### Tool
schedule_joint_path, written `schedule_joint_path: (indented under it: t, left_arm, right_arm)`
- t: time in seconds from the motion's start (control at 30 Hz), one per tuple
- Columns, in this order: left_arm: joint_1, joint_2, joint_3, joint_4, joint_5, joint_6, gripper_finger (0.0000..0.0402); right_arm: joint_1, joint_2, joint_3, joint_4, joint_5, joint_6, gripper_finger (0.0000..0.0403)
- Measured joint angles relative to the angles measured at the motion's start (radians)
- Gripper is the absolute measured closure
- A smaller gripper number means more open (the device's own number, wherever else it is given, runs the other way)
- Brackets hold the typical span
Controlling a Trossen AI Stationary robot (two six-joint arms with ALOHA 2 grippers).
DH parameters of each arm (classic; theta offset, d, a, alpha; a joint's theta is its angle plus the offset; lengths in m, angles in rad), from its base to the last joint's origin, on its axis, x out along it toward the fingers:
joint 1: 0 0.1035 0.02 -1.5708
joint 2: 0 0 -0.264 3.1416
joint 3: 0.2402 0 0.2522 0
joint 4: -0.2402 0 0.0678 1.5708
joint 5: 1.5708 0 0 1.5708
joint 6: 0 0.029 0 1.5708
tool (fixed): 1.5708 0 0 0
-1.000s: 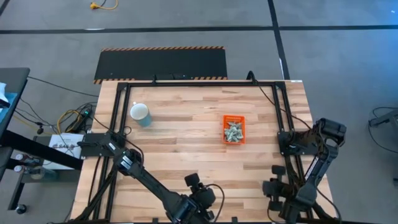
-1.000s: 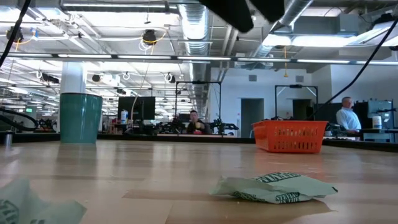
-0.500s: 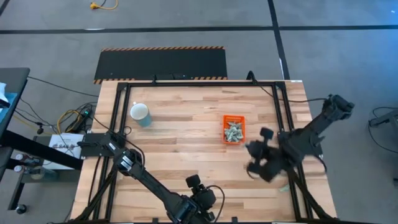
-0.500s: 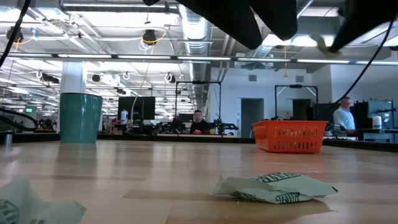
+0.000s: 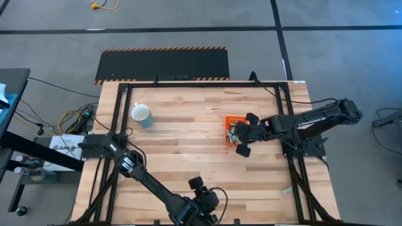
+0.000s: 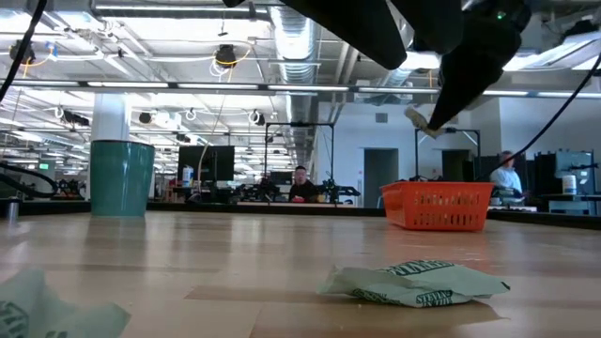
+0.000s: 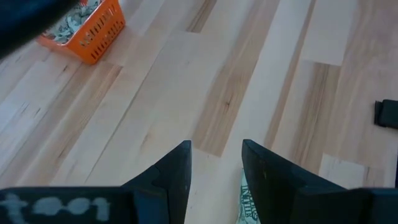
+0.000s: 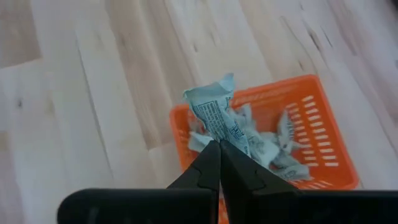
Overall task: Pick and place Stevia / Truvia into bins
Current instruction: Put the stevia packet into the orange bin, then put the middle stevia packet into the orange bin
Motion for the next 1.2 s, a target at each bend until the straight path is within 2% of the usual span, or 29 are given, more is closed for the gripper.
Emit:
schedule_joint_path:
  t: [0.27,0.57,0.7,0.8,1.0,1.07,1.2]
  left_arm:
    - [0.001,0.000,0.000,0.002,0.000,-0.001,0.0269]
    - [0.000,0.001,0.000,0.023,0.000,-0.003,0.0269]
    - [0.000,0.001,0.000,0.024,0.011,-0.004,0.0269]
    - [0.005,0.001,0.000,0.024,0.107,0.016,0.0269]
    - [0.042,0.002,0.000,0.025,0.415,0.034,0.0269]
    - [0.058,0.002,0.000,0.016,0.457,0.028,0.0269]
    - [0.079,0.002,0.000,0.016,0.462,0.065,0.0268]
  right_arm:
    - [-0.040,0.008,-0.001,-0.070,0.008,-0.001,0.0396]
    - [-0.040,0.008,-0.001,-0.071,0.021,0.037,0.0324]
    - [-0.034,0.005,-0.001,-0.098,0.008,0.042,0.0305]
    - [-0.008,-0.010,-0.001,-0.195,-0.014,0.058,0.0301]
    - [0.131,-0.049,-0.001,-0.411,-0.015,0.225,0.0301]
    - [0.205,-0.071,-0.001,-0.411,0.004,0.271,0.0301]
    - [0.356,-0.115,-0.001,-0.406,0.076,0.388,0.0301]
